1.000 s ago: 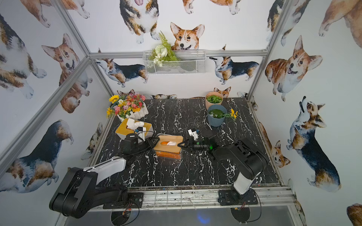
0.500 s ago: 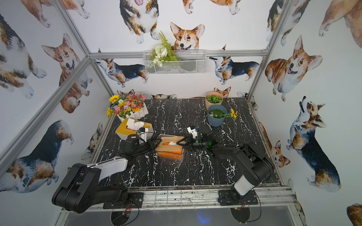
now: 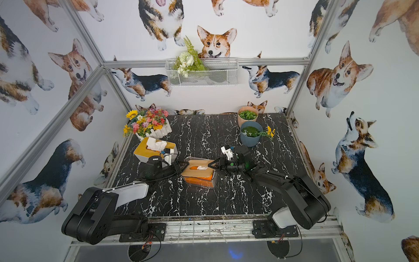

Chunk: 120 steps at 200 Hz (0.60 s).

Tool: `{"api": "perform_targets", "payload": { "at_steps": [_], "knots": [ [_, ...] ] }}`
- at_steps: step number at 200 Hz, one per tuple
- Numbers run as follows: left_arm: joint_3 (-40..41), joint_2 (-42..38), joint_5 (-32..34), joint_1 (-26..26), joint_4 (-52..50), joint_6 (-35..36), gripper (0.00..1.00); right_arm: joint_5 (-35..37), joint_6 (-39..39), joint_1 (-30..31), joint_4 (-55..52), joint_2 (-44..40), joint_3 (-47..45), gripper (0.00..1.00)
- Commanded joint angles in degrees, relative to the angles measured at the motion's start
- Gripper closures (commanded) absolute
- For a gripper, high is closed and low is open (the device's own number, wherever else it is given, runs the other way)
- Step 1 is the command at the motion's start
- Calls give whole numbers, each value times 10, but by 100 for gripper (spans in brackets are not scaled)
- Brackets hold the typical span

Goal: Put the tissue paper into the tissue box
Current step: Close the box lid on the tissue box.

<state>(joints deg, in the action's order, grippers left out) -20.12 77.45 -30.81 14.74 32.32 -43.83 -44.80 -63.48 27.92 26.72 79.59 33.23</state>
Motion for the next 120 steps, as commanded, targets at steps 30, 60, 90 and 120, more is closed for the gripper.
{"api": "perform_targets", "payload": {
  "at_steps": [30, 60, 90, 120],
  "knots": [
    [-4, 1, -17, 2, -68, 8, 65, -3, 41, -34, -46, -73, -33, 56],
    [-5, -5, -14, 2, -77, 12, 65, -5, 43, -44, -54, -102, -54, 56],
    [-8, -17, -7, 1, -90, 17, 65, -2, 45, -44, -65, -114, -68, 56],
    [-12, -29, 0, 2, -104, 23, 65, 2, 41, -43, -72, -132, -85, 56]
  ]
}}
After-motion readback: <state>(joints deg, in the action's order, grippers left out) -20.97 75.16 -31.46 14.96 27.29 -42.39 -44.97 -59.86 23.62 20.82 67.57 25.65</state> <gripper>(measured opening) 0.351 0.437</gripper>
